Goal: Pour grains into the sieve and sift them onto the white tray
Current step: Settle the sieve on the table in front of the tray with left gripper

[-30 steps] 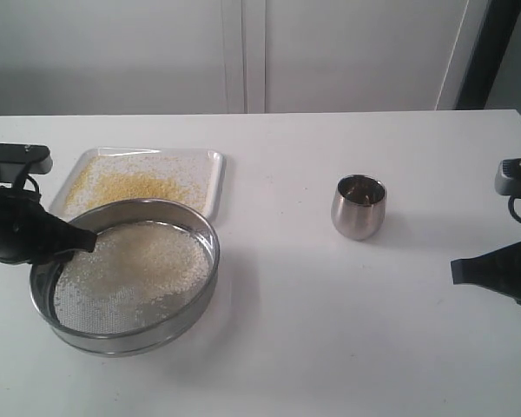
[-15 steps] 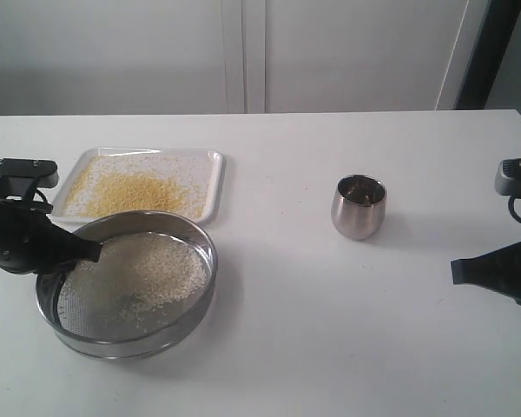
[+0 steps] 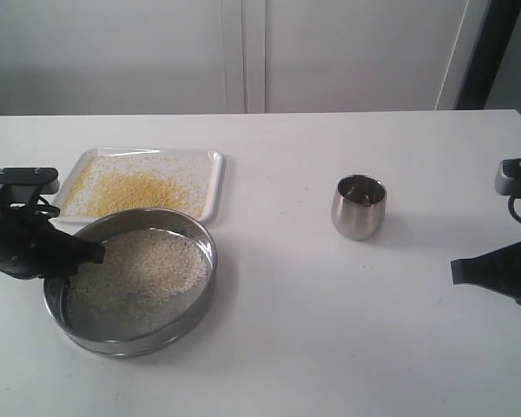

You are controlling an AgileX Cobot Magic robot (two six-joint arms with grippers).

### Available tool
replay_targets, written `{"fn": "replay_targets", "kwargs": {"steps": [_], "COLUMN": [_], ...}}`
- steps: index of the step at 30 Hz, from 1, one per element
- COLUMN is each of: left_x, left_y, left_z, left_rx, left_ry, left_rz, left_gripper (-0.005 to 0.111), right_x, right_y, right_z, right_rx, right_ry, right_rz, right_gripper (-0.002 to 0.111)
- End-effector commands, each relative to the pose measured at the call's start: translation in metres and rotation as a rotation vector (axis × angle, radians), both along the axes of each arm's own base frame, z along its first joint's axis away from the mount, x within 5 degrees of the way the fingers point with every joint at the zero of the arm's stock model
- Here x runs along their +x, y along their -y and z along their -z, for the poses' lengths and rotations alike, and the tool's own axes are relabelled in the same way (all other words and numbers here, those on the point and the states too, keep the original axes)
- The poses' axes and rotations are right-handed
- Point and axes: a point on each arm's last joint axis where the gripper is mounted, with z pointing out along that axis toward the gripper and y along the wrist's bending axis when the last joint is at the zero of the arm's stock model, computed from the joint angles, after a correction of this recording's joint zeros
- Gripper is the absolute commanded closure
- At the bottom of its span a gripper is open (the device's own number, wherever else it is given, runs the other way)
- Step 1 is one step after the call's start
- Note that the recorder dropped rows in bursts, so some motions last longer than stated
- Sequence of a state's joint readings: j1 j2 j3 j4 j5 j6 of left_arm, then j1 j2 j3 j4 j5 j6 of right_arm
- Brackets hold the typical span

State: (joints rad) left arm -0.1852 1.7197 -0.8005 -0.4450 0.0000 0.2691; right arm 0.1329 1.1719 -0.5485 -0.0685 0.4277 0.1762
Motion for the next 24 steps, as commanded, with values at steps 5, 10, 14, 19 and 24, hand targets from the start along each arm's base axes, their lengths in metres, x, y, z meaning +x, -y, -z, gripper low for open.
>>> {"fn": "replay_targets", "kwargs": {"steps": [5,10,14,19,24], "left_x": [-0.007,-0.009,-0.009,-0.012,-0.013], "left_y": [0.003,0.004,0.003,0.004,0.004], "left_z": [0.005,-0.003,-0.017,-0.024,-0.023], "left_rx": [-0.029,-0.038,-0.051,-0.066,-0.067], "left_ry": [-0.086,-0.076,-0.021,-0.018,-0.027], "left_rz": [0.012,0.018,0.001,0.001,0.003], "left_gripper": [0.107,0.107,0.107,0.107,0.107], "right_x": [0.0,0.0,0.0,0.0,0.0], "right_y": [0.001,0.001,0.001,0.001,0.001], "right_z": [0.0,0.0,0.0,0.0,0.0], "right_rx": [-0.003,-0.003,-0.003,-0.003,-0.003], "right_ry": [0.009,0.009,0.009,0.009,0.009], "right_rz": [0.002,0.002,0.002,0.002,0.002], "right_gripper": [0.108,0.108,0.108,0.108,0.108]}}
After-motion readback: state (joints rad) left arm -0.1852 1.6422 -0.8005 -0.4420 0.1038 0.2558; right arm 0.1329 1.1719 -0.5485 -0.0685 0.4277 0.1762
